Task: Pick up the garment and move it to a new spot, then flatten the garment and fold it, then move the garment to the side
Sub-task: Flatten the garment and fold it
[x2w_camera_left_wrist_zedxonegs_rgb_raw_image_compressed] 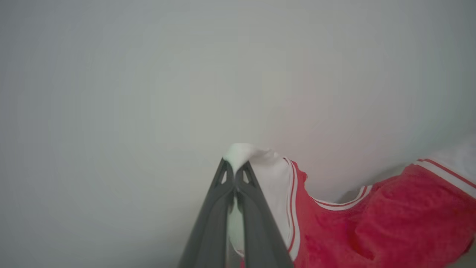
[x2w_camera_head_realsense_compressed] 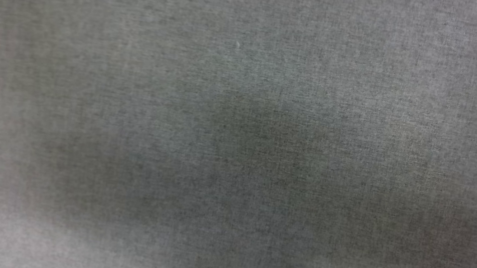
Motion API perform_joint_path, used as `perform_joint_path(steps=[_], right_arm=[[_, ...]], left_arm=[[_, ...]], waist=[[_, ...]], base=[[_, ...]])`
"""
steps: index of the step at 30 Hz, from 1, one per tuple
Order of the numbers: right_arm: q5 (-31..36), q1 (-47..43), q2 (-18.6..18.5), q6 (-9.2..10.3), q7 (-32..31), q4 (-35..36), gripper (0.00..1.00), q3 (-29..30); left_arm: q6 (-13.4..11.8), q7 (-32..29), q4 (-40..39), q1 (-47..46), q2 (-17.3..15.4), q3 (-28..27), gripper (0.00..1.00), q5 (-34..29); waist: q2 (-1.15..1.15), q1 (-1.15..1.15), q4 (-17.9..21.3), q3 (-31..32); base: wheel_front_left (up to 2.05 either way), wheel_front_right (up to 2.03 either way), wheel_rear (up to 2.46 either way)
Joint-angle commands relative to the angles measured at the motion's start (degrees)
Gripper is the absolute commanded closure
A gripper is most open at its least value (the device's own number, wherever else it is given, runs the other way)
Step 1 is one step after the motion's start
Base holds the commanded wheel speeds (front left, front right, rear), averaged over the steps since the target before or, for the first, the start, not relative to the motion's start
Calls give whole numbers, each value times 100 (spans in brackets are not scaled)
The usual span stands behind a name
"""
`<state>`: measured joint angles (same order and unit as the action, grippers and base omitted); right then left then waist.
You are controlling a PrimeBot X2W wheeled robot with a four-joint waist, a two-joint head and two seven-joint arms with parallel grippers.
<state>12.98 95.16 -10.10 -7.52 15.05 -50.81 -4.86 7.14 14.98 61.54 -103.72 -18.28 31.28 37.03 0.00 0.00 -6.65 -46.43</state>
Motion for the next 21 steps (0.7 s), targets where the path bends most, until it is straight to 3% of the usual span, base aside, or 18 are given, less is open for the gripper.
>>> perform_joint_path(steps=[1, 4, 9, 17, 21], right_arm=[[-172, -152, -44, 6, 13, -7, 100, -51], [-534, -452, -196, 6, 12, 47, 100, -318], [-1338, -1356, -545, 6, 13, 446, 100, -1046], [-2885, -3489, -1360, 6, 14, 1456, 100, -2017], [-3232, -4348, -1730, 6, 13, 1920, 100, -2210]], left_arm=[[31, 20, -3, 160, 26, 65, 100, -6], [39, -26, -4, 620, 85, 302, 100, 82], [39, -339, -405, 1604, -94, 718, 100, 551], [41, -806, -1499, 3680, -812, 1184, 100, 1399], [14, -881, -1920, 4500, -1068, 1245, 100, 1579]], waist=[[0, 0, -93, 331], [0, 0, -131, 748], [0, 0, -117, 1587], [0, 0, -53, 2903], [0, 0, -51, 3302]], base=[[0, 0, 0], [0, 0, 0], [0, 0, 0], [0, 0, 0], [0, 0, 0]])
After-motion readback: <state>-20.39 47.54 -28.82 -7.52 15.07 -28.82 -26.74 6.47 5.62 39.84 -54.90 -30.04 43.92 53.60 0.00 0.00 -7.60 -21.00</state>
